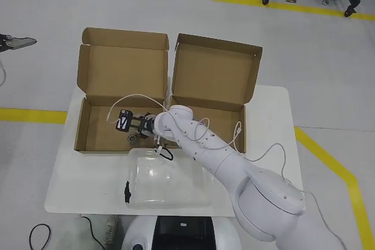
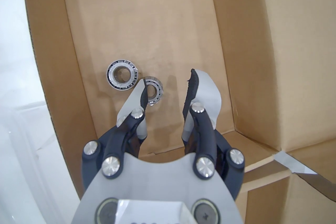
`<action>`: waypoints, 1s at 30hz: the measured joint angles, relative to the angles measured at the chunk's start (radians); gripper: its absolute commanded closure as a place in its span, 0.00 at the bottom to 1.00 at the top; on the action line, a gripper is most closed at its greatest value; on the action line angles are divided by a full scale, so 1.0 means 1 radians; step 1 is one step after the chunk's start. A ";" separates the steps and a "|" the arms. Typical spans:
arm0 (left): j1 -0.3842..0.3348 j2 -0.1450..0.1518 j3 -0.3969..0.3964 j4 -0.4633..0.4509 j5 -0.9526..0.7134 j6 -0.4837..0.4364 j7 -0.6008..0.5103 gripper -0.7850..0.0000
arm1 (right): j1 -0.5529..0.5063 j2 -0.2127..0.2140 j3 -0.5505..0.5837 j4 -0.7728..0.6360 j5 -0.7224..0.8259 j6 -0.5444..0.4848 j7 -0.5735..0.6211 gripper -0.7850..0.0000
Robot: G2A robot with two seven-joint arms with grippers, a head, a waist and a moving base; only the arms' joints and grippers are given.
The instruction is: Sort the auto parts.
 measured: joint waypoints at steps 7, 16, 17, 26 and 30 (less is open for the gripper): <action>0.000 0.000 0.000 0.000 0.000 0.000 0.000 0.00 | -0.003 0.016 0.026 -0.039 -0.015 -0.003 -0.090 0.65; 0.000 0.000 0.000 0.000 0.000 0.000 0.000 0.00 | -0.083 0.100 0.094 -0.218 -0.082 0.001 -0.182 0.64; 0.000 0.000 0.000 0.000 0.000 0.000 0.000 0.00 | -0.105 0.118 0.110 -0.258 -0.097 -0.001 -0.187 0.64; 0.000 0.000 0.000 0.000 0.000 0.000 0.000 0.00 | -0.399 0.292 0.333 -0.722 -0.234 -0.044 -0.105 0.64; 0.000 0.000 0.000 0.000 0.000 0.000 0.000 0.00 | -0.570 0.356 0.465 -0.950 -0.279 -0.085 -0.050 0.63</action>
